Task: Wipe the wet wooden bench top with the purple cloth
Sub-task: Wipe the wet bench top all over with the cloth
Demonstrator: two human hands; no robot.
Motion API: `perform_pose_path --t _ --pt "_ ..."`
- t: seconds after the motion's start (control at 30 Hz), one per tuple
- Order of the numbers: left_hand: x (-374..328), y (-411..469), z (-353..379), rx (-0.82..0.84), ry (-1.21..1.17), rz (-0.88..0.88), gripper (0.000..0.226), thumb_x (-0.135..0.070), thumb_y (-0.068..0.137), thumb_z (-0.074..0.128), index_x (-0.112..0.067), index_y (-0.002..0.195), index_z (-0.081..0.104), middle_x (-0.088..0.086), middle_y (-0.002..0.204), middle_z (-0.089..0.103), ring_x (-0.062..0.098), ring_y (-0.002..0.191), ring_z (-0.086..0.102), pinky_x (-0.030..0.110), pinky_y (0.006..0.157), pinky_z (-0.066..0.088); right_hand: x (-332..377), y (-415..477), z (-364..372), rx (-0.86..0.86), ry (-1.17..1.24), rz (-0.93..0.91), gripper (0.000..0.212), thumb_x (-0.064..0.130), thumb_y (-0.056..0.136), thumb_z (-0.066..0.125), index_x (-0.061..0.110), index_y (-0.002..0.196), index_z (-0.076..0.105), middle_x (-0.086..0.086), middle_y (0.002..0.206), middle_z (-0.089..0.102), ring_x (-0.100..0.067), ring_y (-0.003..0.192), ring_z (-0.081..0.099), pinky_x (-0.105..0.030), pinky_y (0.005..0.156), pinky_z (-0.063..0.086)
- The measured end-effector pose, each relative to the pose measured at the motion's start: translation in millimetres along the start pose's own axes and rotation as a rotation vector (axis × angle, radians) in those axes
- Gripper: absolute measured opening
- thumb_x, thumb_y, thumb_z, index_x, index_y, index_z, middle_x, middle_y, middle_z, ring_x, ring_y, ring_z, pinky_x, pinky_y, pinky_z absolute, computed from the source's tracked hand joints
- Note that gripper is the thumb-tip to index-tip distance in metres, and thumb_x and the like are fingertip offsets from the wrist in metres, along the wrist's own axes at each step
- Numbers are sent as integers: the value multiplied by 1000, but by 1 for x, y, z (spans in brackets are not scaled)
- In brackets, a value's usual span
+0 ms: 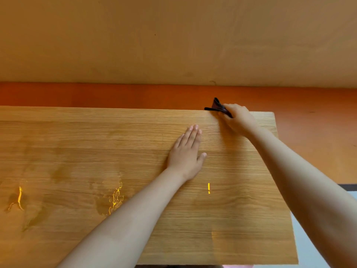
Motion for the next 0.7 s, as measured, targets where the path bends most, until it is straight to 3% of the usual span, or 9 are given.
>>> perform_pose_path --t 0.1,0.2,0.33,0.47,0.57,0.7 --pt "0 1 2 0 3 -12 69 -44 99 26 -17 150 -11 -2 158 -19 12 144 -21 31 118 -8 -11 -1 3 -41 -36 8 23 28 97 46 13 107 60 -9 99 64 -30 96 54 -34 73 33" --pt "-1 1 3 -10 -1 -25 69 -45 99 27 -17 151 -9 -2 158 -18 11 144 -19 31 118 -8 0 4 15 -115 -85 27 31 31 98 43 12 117 58 -9 107 65 -31 104 52 -40 88 35" --pt "-1 -5 -10 -20 -98 10 65 -42 100 30 -17 152 0 -3 160 -8 9 146 -11 28 117 -7 38 10 31 -83 -85 -17 32 32 98 41 15 121 56 -8 112 63 -29 110 51 -40 93 33" --pt "36 -43 -39 -218 -99 84 59 -34 98 37 -19 151 15 -5 159 10 7 146 6 30 120 0 81 22 44 -47 -85 -39 34 34 99 38 16 122 54 -7 114 62 -29 112 50 -41 95 32" --pt "107 -80 -47 -287 -71 -76 58 -34 99 35 -20 151 15 -6 159 9 7 146 5 30 119 -3 109 32 54 -16 -83 -33 37 34 99 37 17 129 50 -8 123 59 -30 117 47 -42 98 31" --pt "198 -107 -63 -248 22 -283 59 -39 100 30 -17 152 13 -3 160 7 10 147 4 33 119 -5 150 41 71 -15 -97 -24 38 35 99 37 17 130 50 -8 121 60 -30 117 47 -43 98 31"
Point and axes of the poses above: each hand's wrist, its own y-axis towards the middle knuckle, its own z-axis out of the palm, x = y × z, the point moved 2 cm from there along y, towards the middle knuckle
